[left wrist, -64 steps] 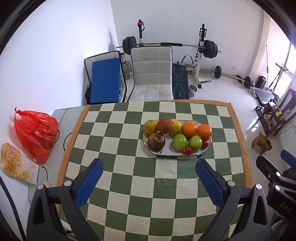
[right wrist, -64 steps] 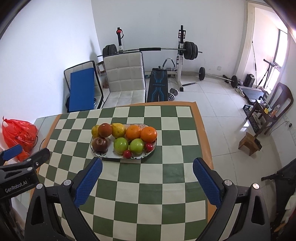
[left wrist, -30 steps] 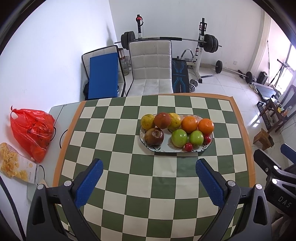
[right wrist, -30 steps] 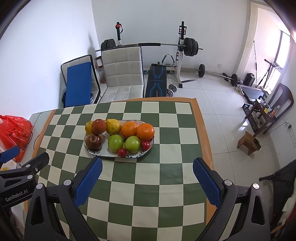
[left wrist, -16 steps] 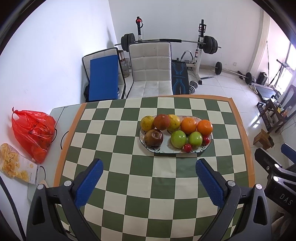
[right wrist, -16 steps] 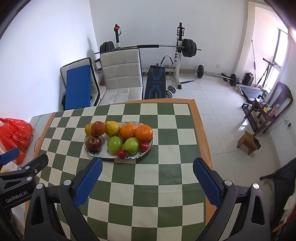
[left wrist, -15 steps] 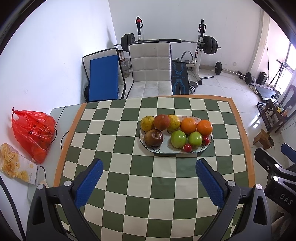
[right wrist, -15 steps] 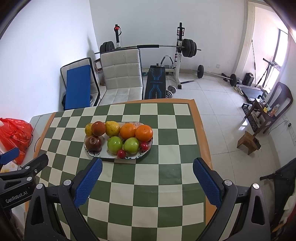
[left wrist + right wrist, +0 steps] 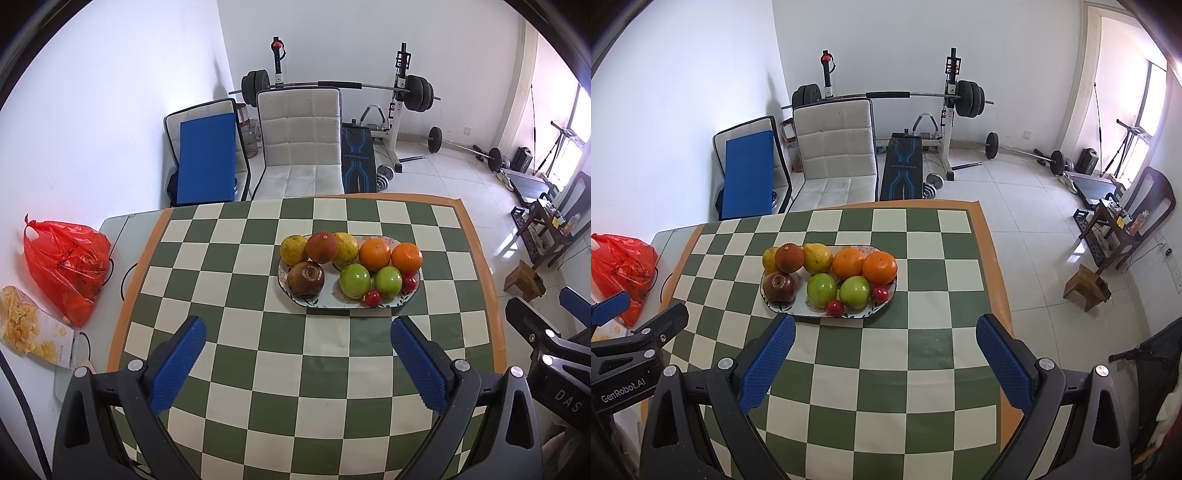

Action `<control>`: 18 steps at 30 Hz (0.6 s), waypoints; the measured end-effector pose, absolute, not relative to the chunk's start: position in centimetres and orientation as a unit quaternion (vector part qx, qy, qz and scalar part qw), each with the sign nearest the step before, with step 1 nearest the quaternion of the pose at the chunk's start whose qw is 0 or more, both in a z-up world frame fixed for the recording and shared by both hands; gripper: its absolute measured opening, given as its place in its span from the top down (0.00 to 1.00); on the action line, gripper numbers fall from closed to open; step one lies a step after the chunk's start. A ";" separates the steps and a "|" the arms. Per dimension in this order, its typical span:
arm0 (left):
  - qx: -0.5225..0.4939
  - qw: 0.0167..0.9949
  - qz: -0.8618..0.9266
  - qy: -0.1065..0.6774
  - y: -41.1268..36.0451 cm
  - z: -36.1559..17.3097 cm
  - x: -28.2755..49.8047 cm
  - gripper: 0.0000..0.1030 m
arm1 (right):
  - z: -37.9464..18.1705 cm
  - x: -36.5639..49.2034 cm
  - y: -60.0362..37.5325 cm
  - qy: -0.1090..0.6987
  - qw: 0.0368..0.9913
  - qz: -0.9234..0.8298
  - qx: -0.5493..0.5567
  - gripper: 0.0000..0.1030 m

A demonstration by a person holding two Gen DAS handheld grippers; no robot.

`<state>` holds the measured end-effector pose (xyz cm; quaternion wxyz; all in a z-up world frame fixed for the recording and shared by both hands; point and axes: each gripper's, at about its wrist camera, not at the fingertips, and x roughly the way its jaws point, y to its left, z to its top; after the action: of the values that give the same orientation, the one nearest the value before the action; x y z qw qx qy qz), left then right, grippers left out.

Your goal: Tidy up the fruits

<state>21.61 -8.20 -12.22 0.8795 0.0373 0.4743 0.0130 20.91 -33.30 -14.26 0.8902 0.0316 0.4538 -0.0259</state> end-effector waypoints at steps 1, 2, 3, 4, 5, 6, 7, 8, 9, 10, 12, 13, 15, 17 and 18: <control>0.037 0.880 0.013 0.474 -8.2 -12.2 21.6 0.01 | -14.1 20.9 -33.3 0.453 0.890 -0.026 0.032 0.03; 0.036 0.880 0.013 0.474 -8.2 -12.2 21.6 0.01 | -14.1 20.9 -33.3 0.453 0.891 -0.026 0.031 0.03; 0.036 0.880 0.013 0.474 -8.3 -12.1 21.6 0.01 | -14.1 20.9 -33.3 0.453 0.891 -0.025 0.031 0.03; 0.035 0.880 0.013 0.474 -8.3 -12.0 21.7 0.01 | -14.1 20.9 -33.3 0.453 0.891 -0.025 0.032 0.03; 0.035 0.880 0.012 0.474 -8.3 -12.1 21.6 0.01 | -14.0 20.8 -33.3 0.452 0.891 -0.024 0.032 0.03; 0.036 0.880 0.013 0.473 -8.3 -12.1 21.6 0.01 | -13.7 20.7 -33.3 0.451 0.892 -0.024 0.031 0.03; 0.037 0.880 0.013 0.473 -8.3 -12.1 21.7 0.01 | -13.5 20.6 -33.3 0.450 0.892 -0.024 0.031 0.03; 0.036 0.880 0.012 0.474 -8.2 -12.1 21.6 0.01 | -13.5 20.7 -33.2 0.450 0.892 -0.023 0.031 0.03; 0.036 0.880 0.013 0.473 -8.2 -12.1 21.6 0.01 | -13.4 20.6 -33.3 0.451 0.892 -0.024 0.032 0.03; 0.036 0.880 0.013 0.473 -8.2 -12.1 21.6 0.01 | -13.3 20.6 -33.3 0.450 0.892 -0.023 0.032 0.03; 0.035 0.880 0.013 0.474 -8.3 -12.1 21.6 0.01 | -13.2 20.6 -33.4 0.450 0.892 -0.022 0.033 0.03; 0.035 0.880 0.013 0.473 -8.2 -12.1 21.6 0.01 | -13.1 20.6 -33.4 0.450 0.892 -0.023 0.033 0.03; 0.037 0.881 0.013 0.472 -8.3 -12.0 21.6 0.01 | -13.1 20.6 -33.4 0.450 0.892 -0.022 0.034 0.03; 0.036 0.881 0.013 0.472 -8.3 -11.9 21.6 0.01 | -13.1 20.5 -33.4 0.449 0.892 -0.022 0.033 0.03; 0.037 0.881 0.014 0.472 -8.3 -11.9 21.6 0.01 | -13.1 20.6 -33.4 0.449 0.893 -0.022 0.033 0.03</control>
<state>21.56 -8.30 -11.86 0.8808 0.0367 0.4719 0.0136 20.56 -33.39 -13.07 0.8926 0.0328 0.4492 -0.0223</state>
